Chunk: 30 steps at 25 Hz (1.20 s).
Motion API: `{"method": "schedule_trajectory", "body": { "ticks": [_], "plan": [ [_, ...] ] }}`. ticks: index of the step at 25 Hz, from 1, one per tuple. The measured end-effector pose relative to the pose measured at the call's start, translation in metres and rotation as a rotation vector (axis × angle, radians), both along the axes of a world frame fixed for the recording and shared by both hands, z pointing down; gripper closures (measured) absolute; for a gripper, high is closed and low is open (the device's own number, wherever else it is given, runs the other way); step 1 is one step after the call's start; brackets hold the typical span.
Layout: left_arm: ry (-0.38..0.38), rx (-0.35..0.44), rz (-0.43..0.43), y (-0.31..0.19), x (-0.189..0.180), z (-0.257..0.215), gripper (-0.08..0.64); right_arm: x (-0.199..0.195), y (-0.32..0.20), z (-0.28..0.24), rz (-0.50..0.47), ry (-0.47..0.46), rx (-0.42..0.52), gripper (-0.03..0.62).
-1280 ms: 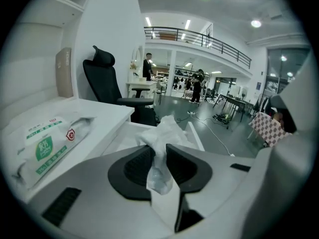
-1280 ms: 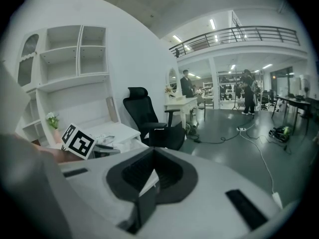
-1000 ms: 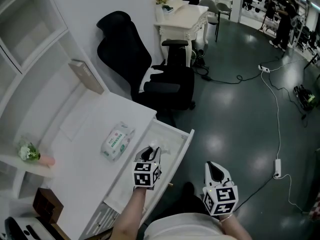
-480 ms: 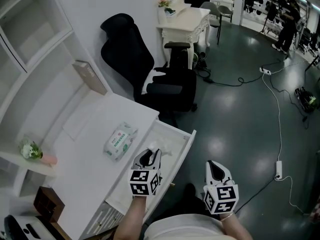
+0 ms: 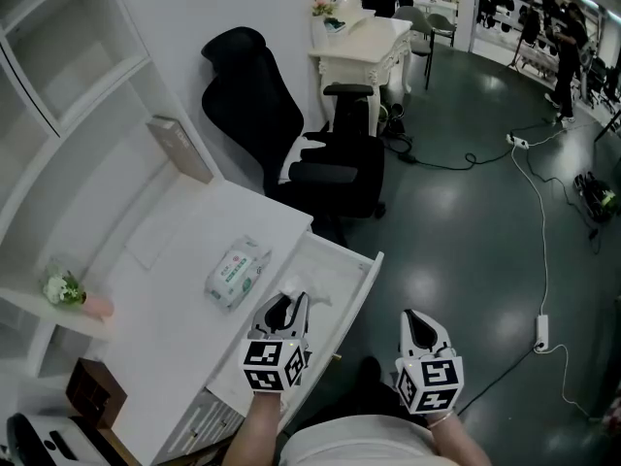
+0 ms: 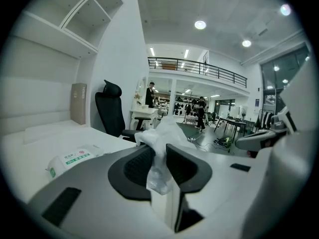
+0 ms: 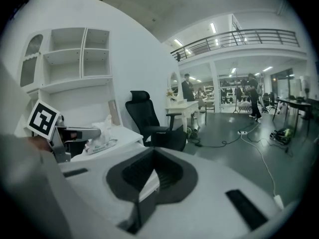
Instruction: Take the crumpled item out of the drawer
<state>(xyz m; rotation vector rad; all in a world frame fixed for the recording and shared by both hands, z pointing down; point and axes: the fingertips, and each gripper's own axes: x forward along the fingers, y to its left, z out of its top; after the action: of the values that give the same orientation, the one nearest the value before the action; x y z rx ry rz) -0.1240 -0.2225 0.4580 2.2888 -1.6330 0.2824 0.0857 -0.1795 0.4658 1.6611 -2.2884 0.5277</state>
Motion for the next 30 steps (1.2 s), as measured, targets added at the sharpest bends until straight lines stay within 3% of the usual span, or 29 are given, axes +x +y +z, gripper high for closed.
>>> {"method": "schedule_trajectory", "body": {
  "ticks": [30],
  "plan": [
    [-0.002, 0.030, -0.012, 0.009, -0.011, -0.012, 0.472, -0.010, -0.001, -0.004, -0.030, 0.000, 0.012, 0.591]
  ]
}}
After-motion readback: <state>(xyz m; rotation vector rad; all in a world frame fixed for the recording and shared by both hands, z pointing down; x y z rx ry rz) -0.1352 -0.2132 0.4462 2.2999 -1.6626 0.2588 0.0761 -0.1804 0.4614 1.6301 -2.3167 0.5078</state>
